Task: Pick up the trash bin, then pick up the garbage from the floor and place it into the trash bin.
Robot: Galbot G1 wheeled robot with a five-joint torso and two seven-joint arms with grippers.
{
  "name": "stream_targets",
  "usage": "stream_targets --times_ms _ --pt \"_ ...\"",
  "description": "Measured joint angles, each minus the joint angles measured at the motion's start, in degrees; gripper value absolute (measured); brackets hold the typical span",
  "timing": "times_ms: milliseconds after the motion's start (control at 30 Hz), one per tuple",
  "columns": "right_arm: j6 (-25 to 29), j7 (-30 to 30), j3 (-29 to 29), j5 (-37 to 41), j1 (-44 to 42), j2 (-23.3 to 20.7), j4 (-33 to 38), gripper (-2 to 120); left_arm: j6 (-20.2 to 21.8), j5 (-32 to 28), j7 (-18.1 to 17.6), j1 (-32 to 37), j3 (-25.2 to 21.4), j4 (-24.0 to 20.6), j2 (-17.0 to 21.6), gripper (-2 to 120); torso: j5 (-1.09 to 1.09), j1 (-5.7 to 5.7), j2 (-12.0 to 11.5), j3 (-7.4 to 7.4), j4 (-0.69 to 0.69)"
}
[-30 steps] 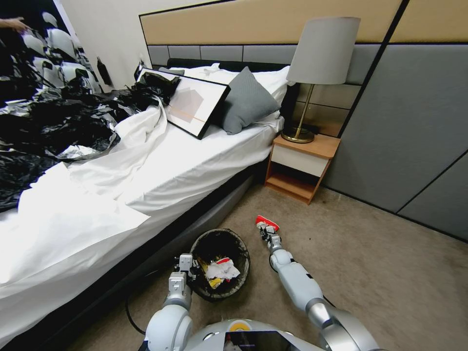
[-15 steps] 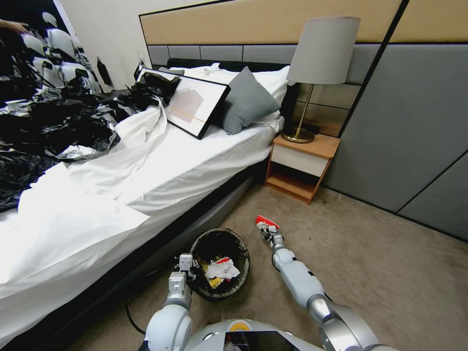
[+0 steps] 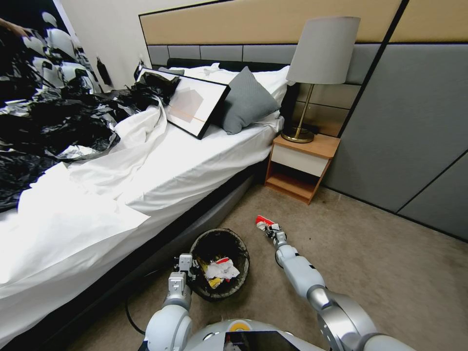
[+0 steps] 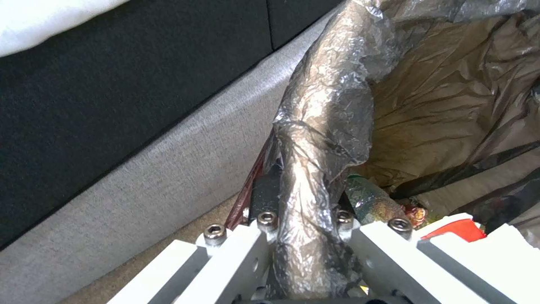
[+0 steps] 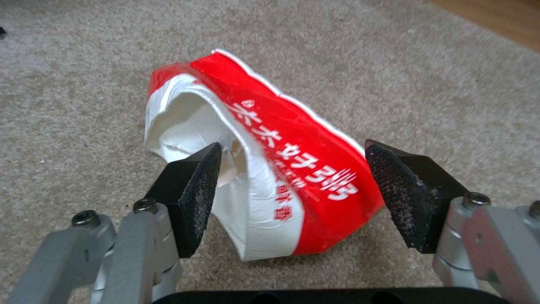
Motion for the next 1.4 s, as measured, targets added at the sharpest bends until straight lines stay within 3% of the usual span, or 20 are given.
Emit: stream_targets --times_ms 133,333,600,1167,1300,1400 --pt "-0.7 -1.0 0.0 0.2 1.1 0.3 -2.2 58 -0.1 0.1 0.0 0.1 -0.1 0.0 0.0 0 -0.01 0.00 0.0 0.00 0.00" --pt "-0.8 -2.1 0.0 0.1 1.5 0.7 -3.1 31 -0.1 0.1 0.0 0.1 -0.1 0.0 -0.1 0 -0.01 0.00 0.0 0.00 0.00" --pt "-0.6 -2.1 0.0 0.0 1.1 0.8 -3.0 5 -0.1 0.1 0.0 0.1 0.0 0.0 0.0 0 -0.01 0.00 0.0 0.00 0.00" --pt "0.7 -1.6 0.5 0.3 0.2 0.9 -1.6 3 -0.1 0.1 0.0 0.0 0.1 0.1 0.2 0 0.00 0.00 0.0 0.00 0.00" --pt "2.6 0.5 0.6 2.7 -2.3 0.9 3.6 3 -0.1 0.0 0.0 -0.7 0.1 0.5 0.5 0 0.00 0.00 0.0 0.00 0.01" --pt "5.8 1.4 0.8 3.8 -7.0 0.1 12.7 3 0.0 -0.4 0.0 -1.6 0.1 1.1 0.9 0 -0.01 0.00 0.0 -0.01 -0.01"
